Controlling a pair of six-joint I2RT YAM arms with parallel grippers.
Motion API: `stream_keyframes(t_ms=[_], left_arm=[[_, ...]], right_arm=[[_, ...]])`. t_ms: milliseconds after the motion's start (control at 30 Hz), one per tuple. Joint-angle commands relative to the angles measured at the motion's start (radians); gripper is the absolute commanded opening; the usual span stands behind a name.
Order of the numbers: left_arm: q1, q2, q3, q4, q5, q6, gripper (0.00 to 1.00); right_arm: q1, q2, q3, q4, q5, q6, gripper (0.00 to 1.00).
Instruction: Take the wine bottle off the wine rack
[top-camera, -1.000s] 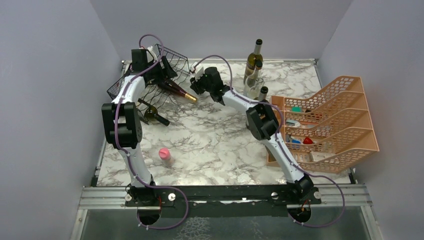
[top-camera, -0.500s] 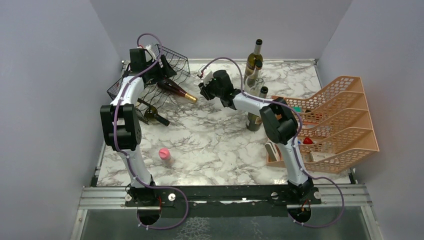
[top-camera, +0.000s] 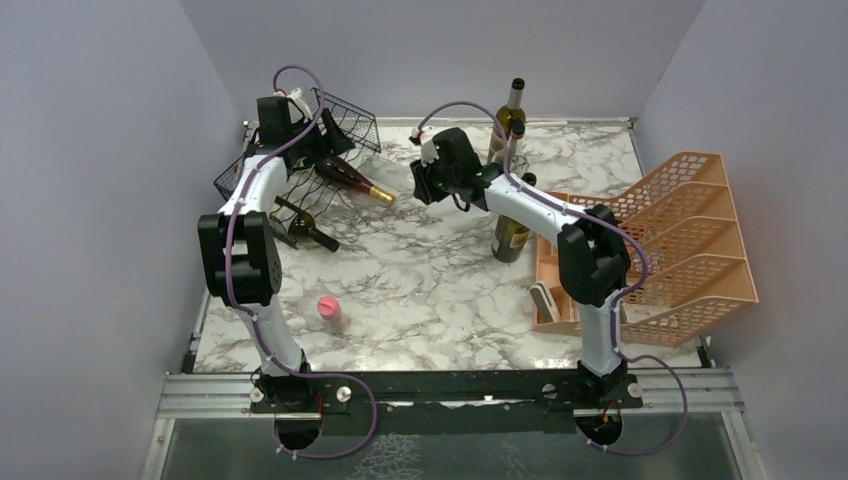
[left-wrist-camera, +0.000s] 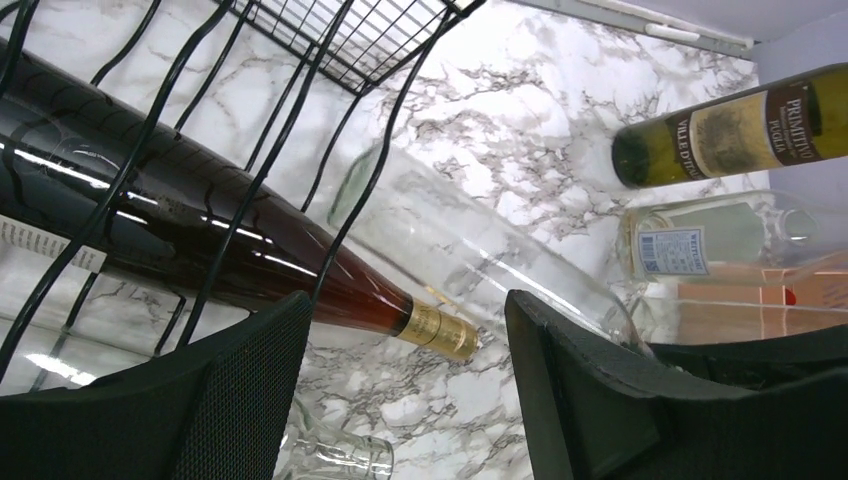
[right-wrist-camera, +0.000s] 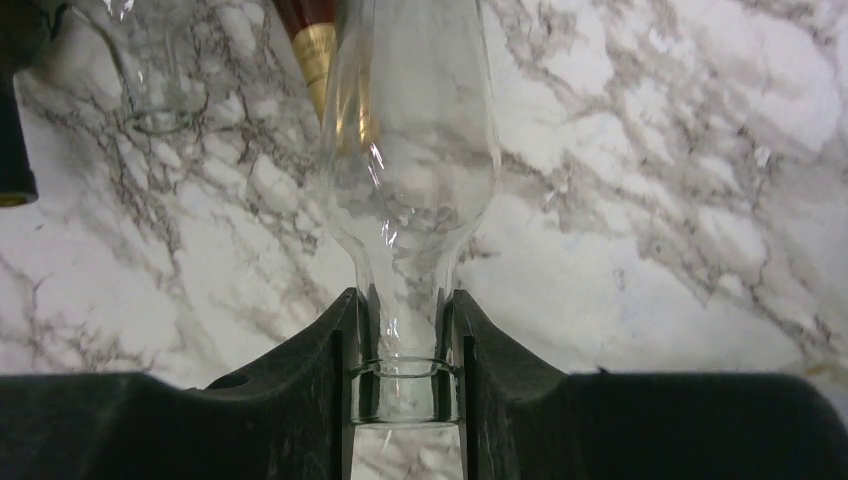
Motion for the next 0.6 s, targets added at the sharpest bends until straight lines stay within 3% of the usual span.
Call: stream_keyframes(t_ms=[0,233,333,433,567], left_arm=[[-0.003,-0.093,-0.029,0.095,0.056,0.023,0.77],[-0.059,-0.174,-0.12,0.273,0.172,0.101,0.83],[-0.087,-0.213,-0.225,0.397,0.278,0.213,0.85],[-0.135,-0.298,-0.45,0.584,0.433,0.421,0.83],[-0.243,-0.374,-0.645,0.588,0.489,0.785,0.87]], right_arm=[[0.011,-0.1,0.047,-0.229,-0.024,0.098,0.01],[0.01,-0.234,0.017,-0.438,-0.063,0.136,0.01],[0.009,-0.293,-0.01,-0.481,-0.087,0.143,0.01],[0.01,-0.322,-0.026,-0.523,-0.09,0.148,0.01],[0.009,-0.36,-0.043,-0.561,-0.112,0.158,0.01]])
